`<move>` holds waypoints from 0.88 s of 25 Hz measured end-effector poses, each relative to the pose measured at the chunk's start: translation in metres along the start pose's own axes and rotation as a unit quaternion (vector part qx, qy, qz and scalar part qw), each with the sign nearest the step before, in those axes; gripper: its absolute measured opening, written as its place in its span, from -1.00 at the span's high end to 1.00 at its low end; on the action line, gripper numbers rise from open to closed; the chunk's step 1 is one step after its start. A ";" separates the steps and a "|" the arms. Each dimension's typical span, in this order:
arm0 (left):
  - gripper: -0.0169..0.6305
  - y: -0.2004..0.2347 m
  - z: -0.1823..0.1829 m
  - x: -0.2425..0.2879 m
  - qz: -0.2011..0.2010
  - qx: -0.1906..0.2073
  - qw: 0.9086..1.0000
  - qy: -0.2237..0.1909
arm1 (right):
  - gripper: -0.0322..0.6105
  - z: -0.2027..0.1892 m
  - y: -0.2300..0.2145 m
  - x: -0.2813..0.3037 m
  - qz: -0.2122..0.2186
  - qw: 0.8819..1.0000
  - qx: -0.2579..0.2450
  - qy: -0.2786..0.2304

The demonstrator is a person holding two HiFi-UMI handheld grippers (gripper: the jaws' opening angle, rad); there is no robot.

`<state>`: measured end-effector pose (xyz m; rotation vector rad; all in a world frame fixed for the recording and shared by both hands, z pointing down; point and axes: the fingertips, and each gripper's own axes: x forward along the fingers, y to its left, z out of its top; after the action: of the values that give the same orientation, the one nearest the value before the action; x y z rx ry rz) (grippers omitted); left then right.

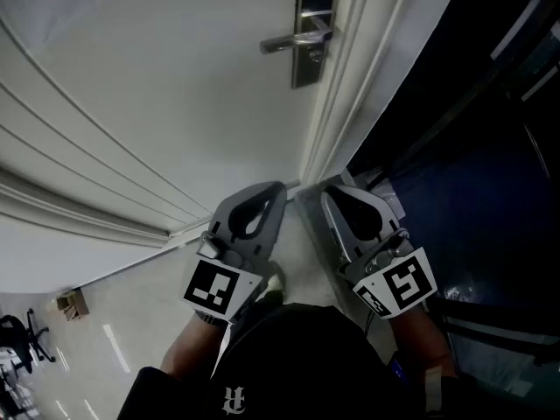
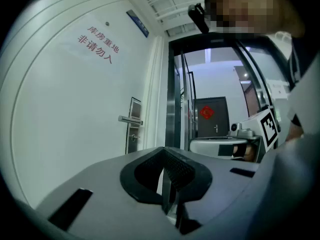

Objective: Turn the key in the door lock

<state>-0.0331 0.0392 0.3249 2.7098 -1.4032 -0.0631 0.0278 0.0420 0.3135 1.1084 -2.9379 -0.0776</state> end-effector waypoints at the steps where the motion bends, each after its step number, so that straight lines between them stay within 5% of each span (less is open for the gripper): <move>1: 0.93 0.007 0.002 0.005 -0.004 0.000 1.000 -0.001 | 0.85 0.000 -0.005 0.009 -0.006 1.000 -0.005 0.001; 10: 0.93 0.056 0.009 0.040 -0.018 -0.006 1.000 0.000 | 0.85 -0.013 -0.062 0.073 -0.061 0.991 -0.102 0.057; 16: 0.93 0.076 0.017 0.060 0.013 0.003 1.000 -0.002 | 0.84 -0.012 -0.110 0.110 -0.086 0.966 -0.231 0.078; 22: 0.93 0.087 0.025 0.089 0.048 0.007 0.999 -0.008 | 0.83 -0.024 -0.136 0.144 -0.061 0.946 -0.307 0.086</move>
<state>-0.0541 -0.0846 0.3089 2.6545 -1.5412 -0.0696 0.0099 -0.1559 0.3284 1.1064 -2.4089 -0.7882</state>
